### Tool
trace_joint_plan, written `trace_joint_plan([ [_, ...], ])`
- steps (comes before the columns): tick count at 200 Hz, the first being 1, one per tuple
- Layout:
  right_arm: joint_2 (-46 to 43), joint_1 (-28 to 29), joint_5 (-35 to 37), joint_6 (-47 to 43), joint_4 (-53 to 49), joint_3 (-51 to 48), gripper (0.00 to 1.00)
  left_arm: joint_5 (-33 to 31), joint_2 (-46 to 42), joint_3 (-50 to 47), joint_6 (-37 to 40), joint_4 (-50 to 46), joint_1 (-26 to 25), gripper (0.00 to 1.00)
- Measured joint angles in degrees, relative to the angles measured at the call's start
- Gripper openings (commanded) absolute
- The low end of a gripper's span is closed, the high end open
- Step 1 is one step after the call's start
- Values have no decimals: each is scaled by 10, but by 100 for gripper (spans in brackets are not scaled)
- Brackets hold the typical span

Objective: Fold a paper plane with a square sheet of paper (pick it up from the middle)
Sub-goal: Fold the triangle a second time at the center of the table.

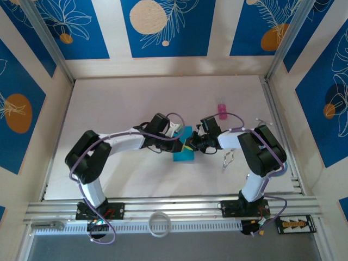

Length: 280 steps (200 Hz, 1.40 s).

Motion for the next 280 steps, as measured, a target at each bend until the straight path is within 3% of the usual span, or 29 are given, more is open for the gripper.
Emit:
trace_joint_plan([
  [138, 2, -3, -7, -6, 0, 0, 2, 10, 76, 32, -5, -36, -3, 6],
  [280, 2, -3, -11, -12, -3, 0, 2, 8, 68, -5, 23, -37, -4, 8],
])
